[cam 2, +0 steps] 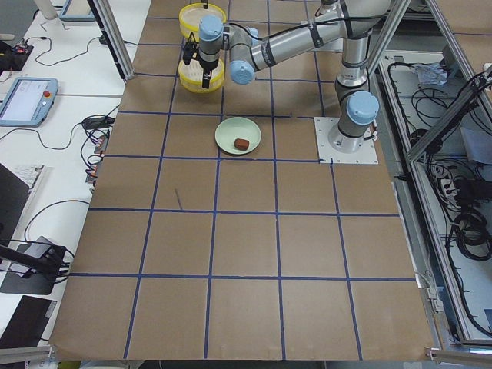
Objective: Place buns in different layers of steamer
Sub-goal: 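Set the top tier back with the right gripper while the left returns to the plate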
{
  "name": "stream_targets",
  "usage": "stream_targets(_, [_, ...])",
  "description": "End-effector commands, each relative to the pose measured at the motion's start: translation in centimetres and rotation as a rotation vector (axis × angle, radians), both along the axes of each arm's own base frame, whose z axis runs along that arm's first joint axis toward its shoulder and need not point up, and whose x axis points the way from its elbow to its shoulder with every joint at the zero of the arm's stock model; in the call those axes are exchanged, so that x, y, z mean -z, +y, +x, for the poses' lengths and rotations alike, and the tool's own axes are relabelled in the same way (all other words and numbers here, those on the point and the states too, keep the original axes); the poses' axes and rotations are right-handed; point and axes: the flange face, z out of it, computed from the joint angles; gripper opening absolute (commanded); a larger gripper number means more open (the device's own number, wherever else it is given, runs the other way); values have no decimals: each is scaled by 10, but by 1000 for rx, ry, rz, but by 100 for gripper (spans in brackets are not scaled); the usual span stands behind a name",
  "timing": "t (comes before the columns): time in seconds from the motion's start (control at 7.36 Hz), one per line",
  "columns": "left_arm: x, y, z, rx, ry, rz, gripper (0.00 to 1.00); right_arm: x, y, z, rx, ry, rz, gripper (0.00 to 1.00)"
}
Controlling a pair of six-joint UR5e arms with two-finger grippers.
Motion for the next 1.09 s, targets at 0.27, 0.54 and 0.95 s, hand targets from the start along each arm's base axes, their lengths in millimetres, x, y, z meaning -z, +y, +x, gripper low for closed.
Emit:
stream_targets(0.27, [64, 55, 108, 90, -192, 194, 100, 51, 13, 124, 152, -31, 21, 8])
stream_targets(0.54, [92, 51, 113, 104, -197, 253, 100, 64, 15, 135, 148, -23, 38, 8])
stream_targets(0.95, [104, 52, 111, 99, -170, 270, 81, 67, 16, 134, 145, -5, 44, 8])
